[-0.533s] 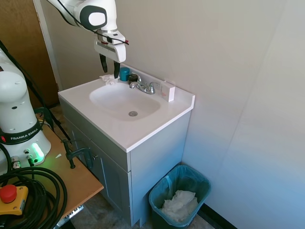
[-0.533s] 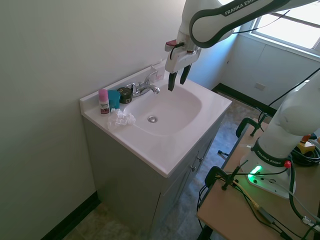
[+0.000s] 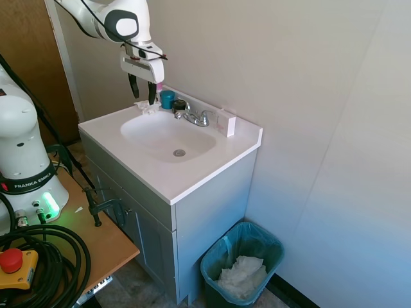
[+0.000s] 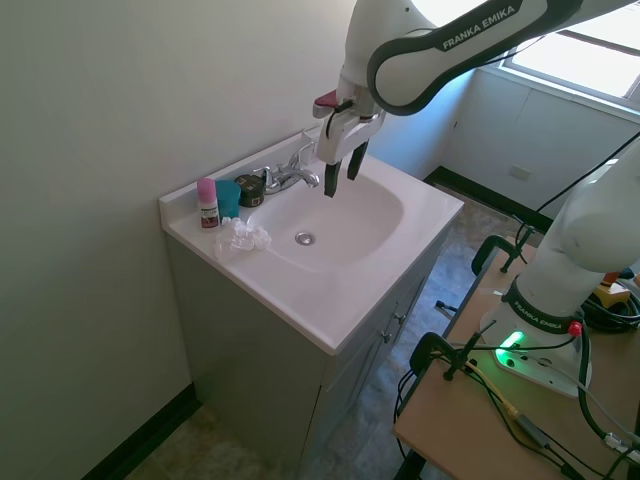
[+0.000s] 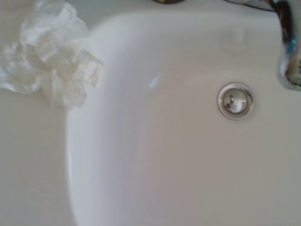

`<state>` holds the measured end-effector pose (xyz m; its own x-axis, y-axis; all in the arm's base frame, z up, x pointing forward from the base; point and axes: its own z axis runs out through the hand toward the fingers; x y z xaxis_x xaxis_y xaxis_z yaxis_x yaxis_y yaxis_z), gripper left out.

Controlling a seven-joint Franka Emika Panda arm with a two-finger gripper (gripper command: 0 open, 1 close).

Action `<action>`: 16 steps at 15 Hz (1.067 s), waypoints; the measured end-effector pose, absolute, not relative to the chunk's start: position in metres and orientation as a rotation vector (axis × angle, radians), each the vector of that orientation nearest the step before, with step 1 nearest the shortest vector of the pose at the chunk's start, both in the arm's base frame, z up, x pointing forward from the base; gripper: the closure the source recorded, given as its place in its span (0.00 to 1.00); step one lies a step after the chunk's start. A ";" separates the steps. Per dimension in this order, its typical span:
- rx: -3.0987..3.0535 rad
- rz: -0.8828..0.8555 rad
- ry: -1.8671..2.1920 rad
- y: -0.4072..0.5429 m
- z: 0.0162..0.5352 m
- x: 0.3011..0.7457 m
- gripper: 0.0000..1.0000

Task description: Throw the tissue in the trash bin

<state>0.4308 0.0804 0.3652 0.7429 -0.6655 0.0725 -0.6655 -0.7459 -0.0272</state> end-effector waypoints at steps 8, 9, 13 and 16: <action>2.903 0.175 -1.086 0.188 0.337 0.507 0.00; 2.904 0.162 -1.089 0.194 0.328 0.519 0.00; 2.888 0.112 -1.101 0.210 0.293 0.550 0.00; 2.852 0.079 -1.120 0.207 0.265 0.561 0.00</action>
